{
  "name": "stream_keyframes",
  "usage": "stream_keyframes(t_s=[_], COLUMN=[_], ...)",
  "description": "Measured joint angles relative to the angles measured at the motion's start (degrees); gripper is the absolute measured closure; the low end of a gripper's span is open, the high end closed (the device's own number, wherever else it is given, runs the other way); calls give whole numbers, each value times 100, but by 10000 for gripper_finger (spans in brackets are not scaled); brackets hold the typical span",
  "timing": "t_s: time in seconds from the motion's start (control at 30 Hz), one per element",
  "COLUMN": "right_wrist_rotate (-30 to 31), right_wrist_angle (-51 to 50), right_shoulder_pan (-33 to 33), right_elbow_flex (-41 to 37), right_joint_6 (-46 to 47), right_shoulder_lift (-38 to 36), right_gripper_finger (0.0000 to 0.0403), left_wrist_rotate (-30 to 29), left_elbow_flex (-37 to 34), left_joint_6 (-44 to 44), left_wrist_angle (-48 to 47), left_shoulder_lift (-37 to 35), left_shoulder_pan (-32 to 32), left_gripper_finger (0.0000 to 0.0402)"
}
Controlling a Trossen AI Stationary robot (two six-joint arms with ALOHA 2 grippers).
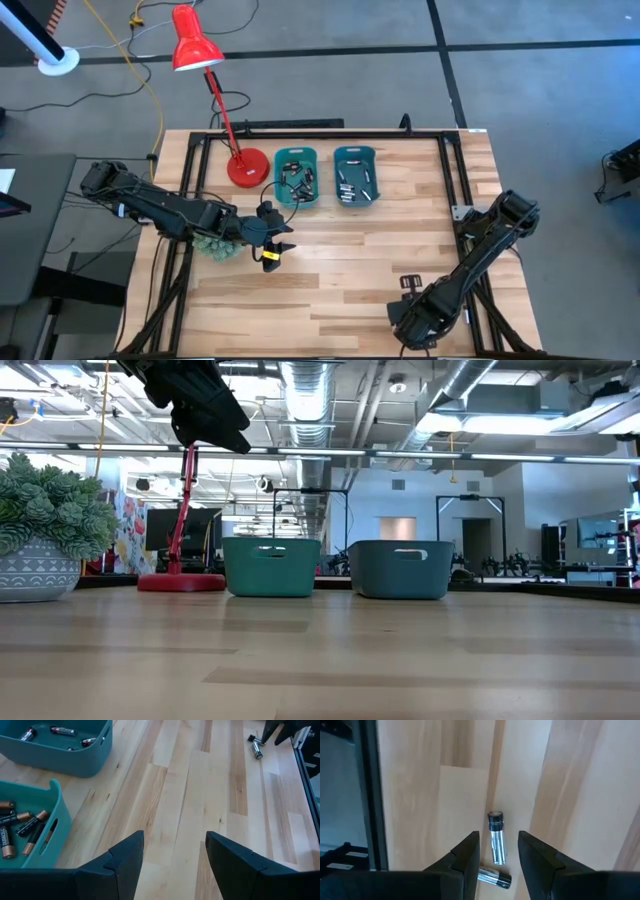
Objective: Sort batteries
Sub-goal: Put the silver battery into the blue bin
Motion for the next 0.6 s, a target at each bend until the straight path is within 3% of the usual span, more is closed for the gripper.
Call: stream_keyframes(t_s=[0.6], right_wrist_rotate=[-62], right_wrist_angle=[481], right_shoulder_pan=[156], right_elbow_flex=[-696], right_joint_6=[-36], right_shoulder_lift=[32], right_gripper_finger=[255], left_wrist_rotate=[0], left_elbow_flex=[0], left_joint_6=[0], left_wrist_angle=[0], left_shoulder_lift=[2], left_shoulder_pan=[0], left_gripper_finger=[192])
